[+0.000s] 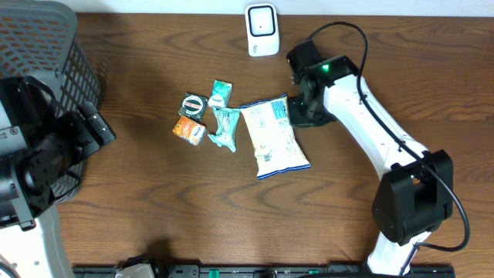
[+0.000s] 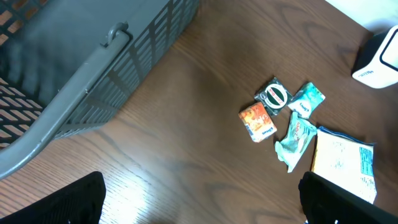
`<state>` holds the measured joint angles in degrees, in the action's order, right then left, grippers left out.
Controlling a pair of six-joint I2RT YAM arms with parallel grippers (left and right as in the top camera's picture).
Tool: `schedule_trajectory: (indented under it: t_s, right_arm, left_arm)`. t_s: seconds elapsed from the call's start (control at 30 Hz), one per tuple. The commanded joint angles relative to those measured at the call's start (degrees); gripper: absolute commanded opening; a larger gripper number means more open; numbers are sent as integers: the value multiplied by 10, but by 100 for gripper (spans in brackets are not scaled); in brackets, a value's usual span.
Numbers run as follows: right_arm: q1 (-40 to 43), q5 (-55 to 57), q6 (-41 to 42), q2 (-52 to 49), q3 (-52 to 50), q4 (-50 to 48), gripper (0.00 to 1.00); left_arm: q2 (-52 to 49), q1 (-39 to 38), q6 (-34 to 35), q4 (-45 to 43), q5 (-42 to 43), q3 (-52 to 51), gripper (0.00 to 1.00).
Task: Scan the item barcode
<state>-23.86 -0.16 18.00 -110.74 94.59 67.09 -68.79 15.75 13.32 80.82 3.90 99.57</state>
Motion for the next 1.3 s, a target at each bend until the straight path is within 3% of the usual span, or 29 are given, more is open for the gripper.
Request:
schedule_trajectory:
  t_s: [0.0,0.17,0.5,0.8,0.97,1.13,1.27]
  right_arm:
    - [-10,-145,-40,1,12,-5,15]
    - [-45,-154,-46,0,11,-23,17]
    - [-106,50,48,0,-85,-40,17]
    - [-105,2,60,0,-260,-211,24]
    - [-102,-10,73,1,-230,-205,25]
    - [-87,-10,71,1,-127,-159,25]
    - [-78,-10,66,1,-56,-151,34]
  left_arm:
    - [0,3,1,1,-5,-5,98]
    - [0,3,1,1,-5,-5,98]
    - [0,3,1,1,-5,-5,98]
    - [0,3,1,1,-5,-5,98]
    - [0,3,1,1,-5,-5,98]
    - [0,3,1,1,-5,-5,98]
    - [0,3,1,1,-5,-5,97]
